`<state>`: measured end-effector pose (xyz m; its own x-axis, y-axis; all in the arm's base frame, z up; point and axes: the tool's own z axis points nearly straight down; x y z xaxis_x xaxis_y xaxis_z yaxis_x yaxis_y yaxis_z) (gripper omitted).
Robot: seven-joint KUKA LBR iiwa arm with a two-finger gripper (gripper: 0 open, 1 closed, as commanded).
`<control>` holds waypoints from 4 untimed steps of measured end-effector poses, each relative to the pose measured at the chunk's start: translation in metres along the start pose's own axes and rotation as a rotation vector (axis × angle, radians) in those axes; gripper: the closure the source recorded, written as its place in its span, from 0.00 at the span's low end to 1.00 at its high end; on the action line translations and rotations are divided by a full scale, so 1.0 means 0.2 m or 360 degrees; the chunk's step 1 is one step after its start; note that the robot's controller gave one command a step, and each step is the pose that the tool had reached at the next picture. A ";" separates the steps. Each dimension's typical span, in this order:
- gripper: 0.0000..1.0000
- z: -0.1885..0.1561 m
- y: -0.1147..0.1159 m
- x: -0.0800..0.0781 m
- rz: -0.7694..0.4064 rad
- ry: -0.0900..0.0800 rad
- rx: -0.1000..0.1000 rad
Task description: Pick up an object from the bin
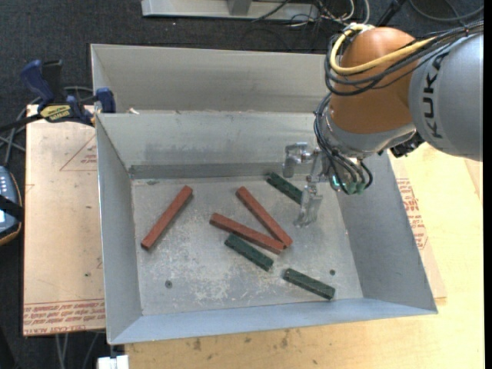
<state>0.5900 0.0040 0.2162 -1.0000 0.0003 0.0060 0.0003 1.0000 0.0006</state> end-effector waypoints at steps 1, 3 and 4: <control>0.00 -0.02 0.00 -0.01 0.0000 -0.0012 0.0000; 0.00 0.33 0.25 0.20 0.0220 -0.0004 -0.0002; 0.00 0.36 0.33 0.15 0.0575 -0.0012 -0.0002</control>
Offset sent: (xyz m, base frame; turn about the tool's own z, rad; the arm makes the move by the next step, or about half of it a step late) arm -0.0384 0.0714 -0.1462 0.2320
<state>0.5592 0.0691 0.1439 -0.9353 0.3537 -0.0016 0.3537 0.9353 0.0011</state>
